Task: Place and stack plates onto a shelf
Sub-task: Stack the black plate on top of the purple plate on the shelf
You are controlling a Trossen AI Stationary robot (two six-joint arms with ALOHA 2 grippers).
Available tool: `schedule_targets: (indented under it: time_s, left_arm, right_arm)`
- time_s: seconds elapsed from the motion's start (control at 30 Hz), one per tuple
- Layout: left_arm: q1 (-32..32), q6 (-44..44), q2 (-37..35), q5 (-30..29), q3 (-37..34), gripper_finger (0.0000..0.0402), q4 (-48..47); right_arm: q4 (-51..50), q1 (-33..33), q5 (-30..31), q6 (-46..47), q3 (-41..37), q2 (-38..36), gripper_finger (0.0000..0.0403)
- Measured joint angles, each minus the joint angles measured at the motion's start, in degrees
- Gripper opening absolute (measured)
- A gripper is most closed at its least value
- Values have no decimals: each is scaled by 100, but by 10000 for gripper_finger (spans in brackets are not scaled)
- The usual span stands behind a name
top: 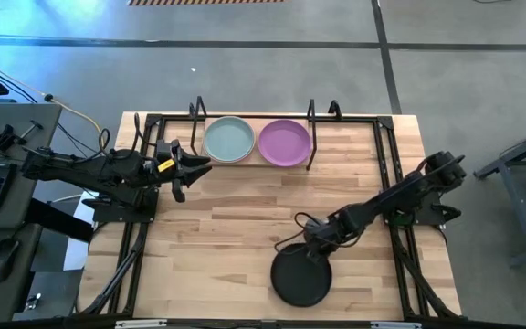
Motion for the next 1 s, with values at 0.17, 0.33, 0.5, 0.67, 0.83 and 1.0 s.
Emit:
schedule_targets:
  time_s: [0.17,0.33,0.5,0.67,0.83,1.0]
  left_arm:
    - [0,0,0,0,0,122,-2]
    - [0,0,0,0,0,122,-2]
    - [0,0,0,0,0,122,-2]
    - [0,0,0,0,0,122,-2]
    - [0,0,2,0,0,122,-4]
    - [0,-7,0,0,0,122,-2]
  right_arm:
    - [-84,-463,64,-861,440,-452,2]
    - [-294,-1271,171,-1910,1261,-655,0]
    - [-816,-2258,329,-2957,2154,-652,0]
    - [-1866,-3119,387,-3875,3044,-652,0]
    - [-3155,-3898,508,-4669,3863,-793,0]
    - [-3879,-5047,529,-5003,4093,-1115,0]
